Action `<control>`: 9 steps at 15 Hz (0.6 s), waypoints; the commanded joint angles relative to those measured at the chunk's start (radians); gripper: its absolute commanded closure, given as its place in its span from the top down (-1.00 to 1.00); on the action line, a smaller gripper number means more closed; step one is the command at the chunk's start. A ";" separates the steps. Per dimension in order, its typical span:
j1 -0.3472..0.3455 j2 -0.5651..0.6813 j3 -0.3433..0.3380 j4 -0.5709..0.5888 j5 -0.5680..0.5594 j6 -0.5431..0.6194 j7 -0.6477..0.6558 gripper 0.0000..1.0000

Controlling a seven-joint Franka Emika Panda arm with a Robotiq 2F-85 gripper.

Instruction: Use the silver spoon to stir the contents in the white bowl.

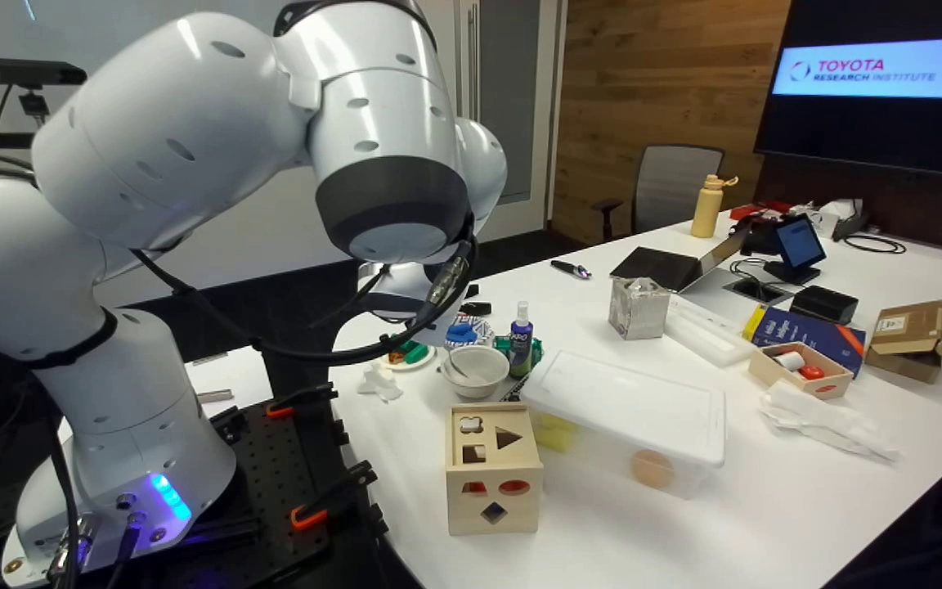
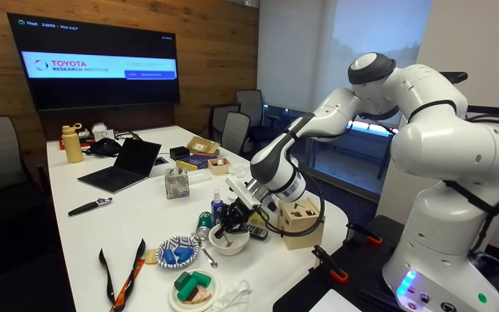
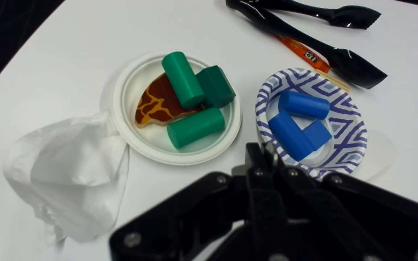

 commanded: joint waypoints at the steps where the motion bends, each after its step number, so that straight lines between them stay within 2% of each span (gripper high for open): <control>1: -0.016 0.014 0.009 0.013 0.003 0.031 -0.051 -0.98; 9: 0.011 -0.071 -0.009 -0.010 0.066 0.079 -0.026 -0.98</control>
